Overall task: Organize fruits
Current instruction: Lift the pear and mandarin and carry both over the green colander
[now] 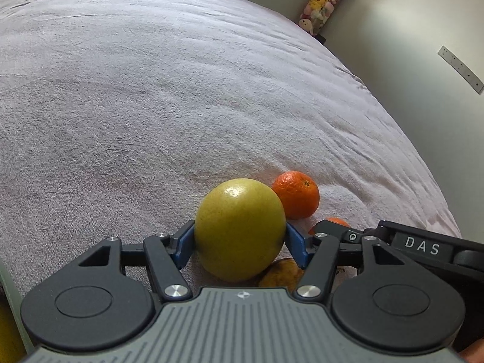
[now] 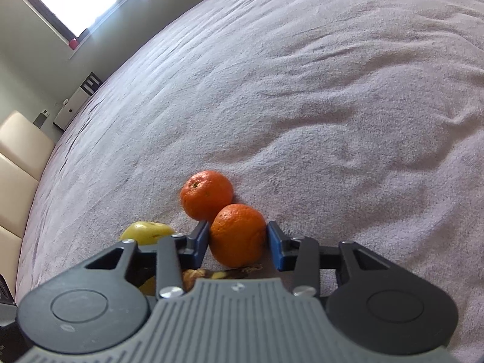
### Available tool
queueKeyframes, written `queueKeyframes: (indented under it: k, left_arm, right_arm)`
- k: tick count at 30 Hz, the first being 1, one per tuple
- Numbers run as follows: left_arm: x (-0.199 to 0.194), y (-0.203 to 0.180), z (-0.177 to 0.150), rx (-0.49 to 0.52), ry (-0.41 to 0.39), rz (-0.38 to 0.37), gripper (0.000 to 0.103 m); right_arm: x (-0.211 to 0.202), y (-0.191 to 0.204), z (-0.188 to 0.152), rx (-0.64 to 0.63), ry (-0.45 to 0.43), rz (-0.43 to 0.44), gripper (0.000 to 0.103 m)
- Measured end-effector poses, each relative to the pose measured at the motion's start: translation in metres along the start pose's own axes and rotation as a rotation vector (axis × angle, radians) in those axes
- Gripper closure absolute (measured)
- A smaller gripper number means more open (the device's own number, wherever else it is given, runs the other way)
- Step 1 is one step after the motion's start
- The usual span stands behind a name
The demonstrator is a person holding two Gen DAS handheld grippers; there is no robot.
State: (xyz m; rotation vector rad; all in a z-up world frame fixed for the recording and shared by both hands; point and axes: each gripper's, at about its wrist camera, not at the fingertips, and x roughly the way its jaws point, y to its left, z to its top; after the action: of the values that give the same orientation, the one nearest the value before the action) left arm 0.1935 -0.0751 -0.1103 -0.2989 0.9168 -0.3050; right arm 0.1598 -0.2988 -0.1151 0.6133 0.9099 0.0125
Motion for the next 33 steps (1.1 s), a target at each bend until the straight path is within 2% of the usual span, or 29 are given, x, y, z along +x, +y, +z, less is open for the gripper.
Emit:
queueKeyframes:
  k: [9,20,33]
  left_arm:
    - [-0.017,0.003,0.006,-0.033,-0.026,0.015,0.032]
    - [-0.058,-0.013,0.008,0.013,-0.087,0.042,0.032]
    - [-0.124,-0.030,0.007,0.062,-0.156,0.101,0.032]
  right_arm:
    - [-0.006,0.006,0.000,-0.018,-0.015,-0.004,0.064]
    - [-0.028,0.022,0.004,-0.049,-0.052,0.025,0.065]
    - [-0.071,0.054,0.000,-0.097,-0.105,0.108,0.064]
